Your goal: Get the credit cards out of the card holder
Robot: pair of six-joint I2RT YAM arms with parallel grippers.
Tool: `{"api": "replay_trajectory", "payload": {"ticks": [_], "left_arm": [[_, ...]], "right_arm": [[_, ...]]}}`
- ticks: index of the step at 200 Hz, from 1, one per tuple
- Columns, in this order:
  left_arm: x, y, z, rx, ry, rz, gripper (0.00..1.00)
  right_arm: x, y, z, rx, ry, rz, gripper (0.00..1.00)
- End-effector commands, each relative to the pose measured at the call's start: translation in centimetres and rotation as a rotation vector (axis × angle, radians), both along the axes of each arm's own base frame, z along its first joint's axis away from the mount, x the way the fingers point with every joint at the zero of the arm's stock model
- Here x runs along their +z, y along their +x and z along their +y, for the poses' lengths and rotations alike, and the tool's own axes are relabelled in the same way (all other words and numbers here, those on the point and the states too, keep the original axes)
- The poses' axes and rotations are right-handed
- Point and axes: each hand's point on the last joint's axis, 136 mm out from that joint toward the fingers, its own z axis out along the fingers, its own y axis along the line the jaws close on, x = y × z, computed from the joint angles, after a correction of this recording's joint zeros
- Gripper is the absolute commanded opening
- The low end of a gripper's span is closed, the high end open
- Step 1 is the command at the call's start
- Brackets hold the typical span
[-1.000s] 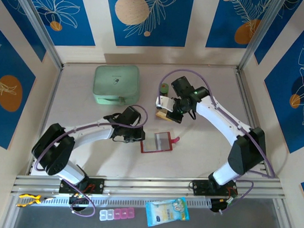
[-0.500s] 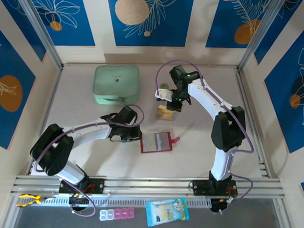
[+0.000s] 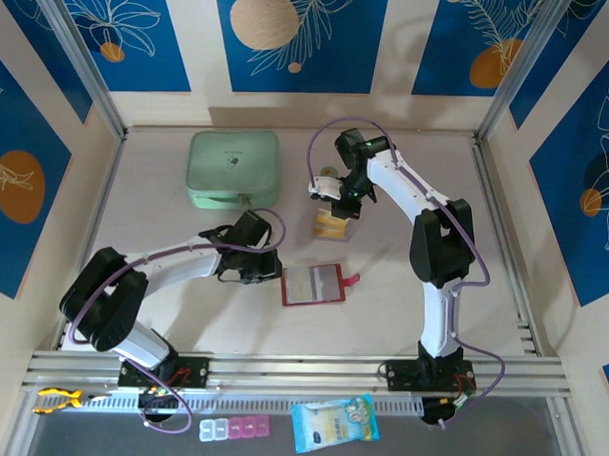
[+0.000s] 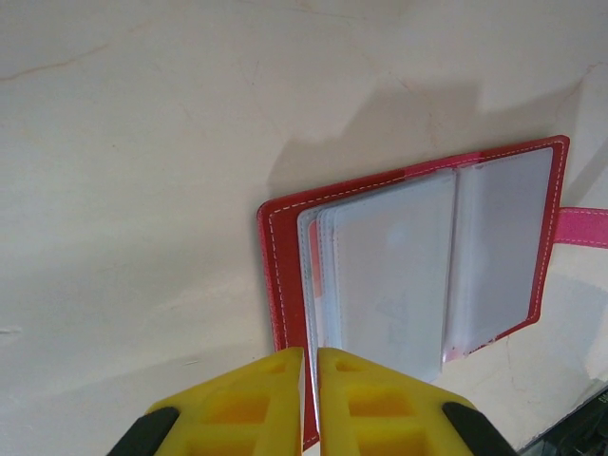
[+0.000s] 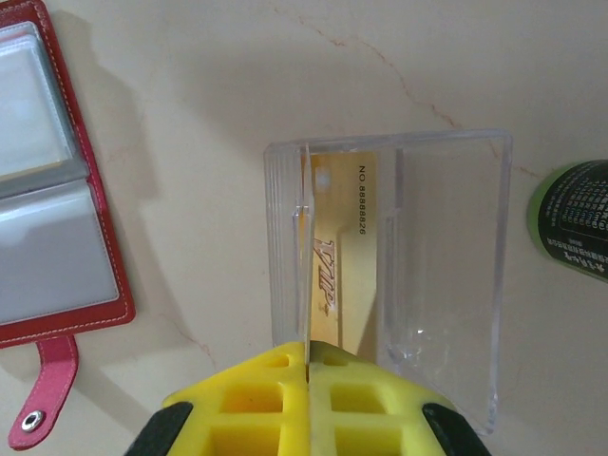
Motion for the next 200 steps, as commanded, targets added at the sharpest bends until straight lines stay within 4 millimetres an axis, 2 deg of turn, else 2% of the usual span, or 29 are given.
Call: {"api": "replay_trajectory", "payload": {"ticks": [1,34,63,89,200], "left_arm": [[-0.2,0.0,0.2,-0.007,-0.014,0.006,0.11],[-0.2,0.1,0.2,-0.011,-0.017,0.008,0.11],[0.0,0.2,0.2,-0.010,-0.022,0.010,0.11],[0.2,0.4,0.1,-0.015,-0.023,0.007,0.11],[-0.1,0.4,0.4,-0.009,-0.022,0.016,0.11]], "right_arm": [[0.3,0.2,-0.2,0.011,0.005,0.011,0.02],[0.2,0.6,-0.4,0.009,-0.011,0.011,0.02],[1.7,0.3,-0.2,0.012,-0.002,0.002,0.02],[2.6,0.8,-0.2,0.021,0.013,-0.038,0.02],[-0.6,1.9,-0.5,0.015,0.001,0.009,0.02]]}}
